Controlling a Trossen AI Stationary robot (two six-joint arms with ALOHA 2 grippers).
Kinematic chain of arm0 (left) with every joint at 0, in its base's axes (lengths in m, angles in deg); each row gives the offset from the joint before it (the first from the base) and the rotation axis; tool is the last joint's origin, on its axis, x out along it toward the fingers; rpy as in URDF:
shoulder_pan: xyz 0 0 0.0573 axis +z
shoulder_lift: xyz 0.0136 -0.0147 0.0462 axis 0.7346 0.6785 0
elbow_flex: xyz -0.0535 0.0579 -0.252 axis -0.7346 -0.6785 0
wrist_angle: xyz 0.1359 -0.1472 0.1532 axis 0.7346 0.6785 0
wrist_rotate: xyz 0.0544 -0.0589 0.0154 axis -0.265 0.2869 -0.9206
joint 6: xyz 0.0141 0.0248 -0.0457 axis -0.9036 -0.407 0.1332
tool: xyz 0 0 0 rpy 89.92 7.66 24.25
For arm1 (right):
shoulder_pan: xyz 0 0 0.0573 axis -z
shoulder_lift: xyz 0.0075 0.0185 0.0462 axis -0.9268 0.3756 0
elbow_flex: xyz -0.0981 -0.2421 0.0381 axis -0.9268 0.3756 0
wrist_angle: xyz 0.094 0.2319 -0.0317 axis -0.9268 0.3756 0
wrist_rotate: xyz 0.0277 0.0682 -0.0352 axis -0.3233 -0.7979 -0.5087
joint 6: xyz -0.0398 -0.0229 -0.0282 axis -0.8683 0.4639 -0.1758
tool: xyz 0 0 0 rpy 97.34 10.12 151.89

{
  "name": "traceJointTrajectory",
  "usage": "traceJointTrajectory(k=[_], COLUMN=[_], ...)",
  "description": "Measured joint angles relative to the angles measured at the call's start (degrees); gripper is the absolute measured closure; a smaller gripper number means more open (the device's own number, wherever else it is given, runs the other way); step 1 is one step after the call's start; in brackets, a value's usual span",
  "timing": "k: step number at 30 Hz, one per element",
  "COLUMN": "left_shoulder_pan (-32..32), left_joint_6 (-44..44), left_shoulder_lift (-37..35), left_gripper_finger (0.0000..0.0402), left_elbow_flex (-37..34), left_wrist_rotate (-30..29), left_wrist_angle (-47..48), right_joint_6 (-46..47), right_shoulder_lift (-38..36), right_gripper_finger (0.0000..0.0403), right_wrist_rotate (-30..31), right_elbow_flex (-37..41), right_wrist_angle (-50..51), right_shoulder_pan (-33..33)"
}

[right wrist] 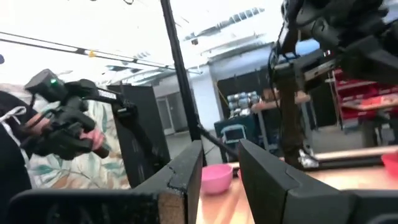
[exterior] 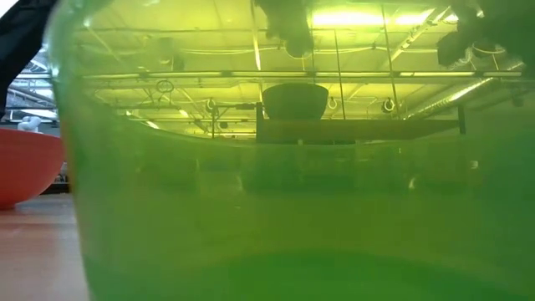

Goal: Place and stack bowls onto a shelf
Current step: Stack the blue bowl on top of the dark green bowl on the shelf

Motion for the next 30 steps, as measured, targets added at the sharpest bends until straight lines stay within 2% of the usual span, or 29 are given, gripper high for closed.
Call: traceJointTrajectory(k=[4, 8, 16, 21, 30], left_shoulder_pan=[-0.9, -1.6, -2.8, -4.3, -7.0], left_joint_6=[-1.3, -1.2, 0.3, 1.9, 4.6], left_shoulder_lift=[-4.1, -8.7, -17.4, -21.1, -24.9], left_gripper_finger=[0.0355, 0.0355, 0.0355, 0.0355, 0.0355], left_elbow_flex=[0.0, 0.0, 0.0, 0.0, -0.1], left_wrist_rotate=[0.0, 0.0, -1.5, -5.5, -7.8], left_wrist_angle=[0.0, 1.3, 7.1, 13.7, 22.5], right_joint_6=[-2.8, -7.8, -19.4, -24.1, -32.2], right_shoulder_lift=[0.0, 0.0, 5.8, 13.4, 28.4], right_gripper_finger=[0.0305, 0.0305, 0.0305, 0.0305, 0.0305], right_wrist_rotate=[0.1, -0.1, -0.3, -0.2, -0.1], right_elbow_flex=[-4.5, -12.1, -31.1, -42.2, -58.1], right_wrist_angle=[1.5, 9.0, 39.7, 54.6, 85.5], right_shoulder_pan=[0.0, 0.2, 1.6, 1.6, 1.5])
